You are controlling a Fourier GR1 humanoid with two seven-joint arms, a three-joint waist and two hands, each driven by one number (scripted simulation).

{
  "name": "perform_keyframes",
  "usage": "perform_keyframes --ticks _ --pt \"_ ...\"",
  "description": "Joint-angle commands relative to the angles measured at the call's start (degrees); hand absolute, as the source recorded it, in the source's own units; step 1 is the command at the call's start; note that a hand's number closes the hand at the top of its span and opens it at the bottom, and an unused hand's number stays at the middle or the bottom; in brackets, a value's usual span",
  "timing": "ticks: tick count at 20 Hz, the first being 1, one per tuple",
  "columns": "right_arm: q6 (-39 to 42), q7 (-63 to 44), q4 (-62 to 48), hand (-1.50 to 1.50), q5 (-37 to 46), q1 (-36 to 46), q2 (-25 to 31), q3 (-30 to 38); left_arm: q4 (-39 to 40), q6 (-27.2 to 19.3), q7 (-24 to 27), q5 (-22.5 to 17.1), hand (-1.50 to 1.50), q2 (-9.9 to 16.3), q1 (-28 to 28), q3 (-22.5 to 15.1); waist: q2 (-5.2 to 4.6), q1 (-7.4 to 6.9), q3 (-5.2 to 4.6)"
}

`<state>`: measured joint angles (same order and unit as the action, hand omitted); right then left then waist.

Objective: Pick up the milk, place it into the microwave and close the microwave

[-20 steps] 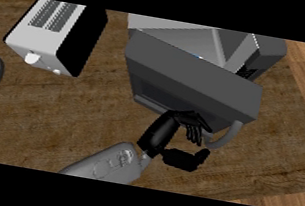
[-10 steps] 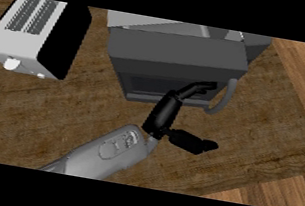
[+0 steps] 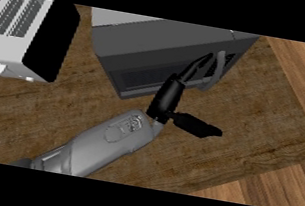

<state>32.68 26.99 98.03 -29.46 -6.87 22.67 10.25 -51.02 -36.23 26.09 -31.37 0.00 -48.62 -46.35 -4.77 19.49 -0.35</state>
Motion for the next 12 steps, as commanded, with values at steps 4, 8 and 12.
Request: perform_keyframes --ticks 4,8,12 --pt "1.6 -1.8 0.5 -1.50 -3.6 2.1 1.7 0.1 3.1 -0.9 2.6 -3.4 -1.50 0.0 -3.2 0.4 -0.52 1.83 0.02" --pt "2.0 -3.0 0.4 -1.50 -4.6 3.2 2.6 -0.1 4.3 -1.2 3.3 -5.1 -1.50 0.0 -4.9 0.4 -0.73 2.31 0.08" --pt "2.2 -3.5 0.2 -1.50 -6.0 3.7 3.4 0.7 5.6 -1.6 4.2 -6.6 -1.50 0.0 -5.9 0.4 -0.79 3.33 0.18"
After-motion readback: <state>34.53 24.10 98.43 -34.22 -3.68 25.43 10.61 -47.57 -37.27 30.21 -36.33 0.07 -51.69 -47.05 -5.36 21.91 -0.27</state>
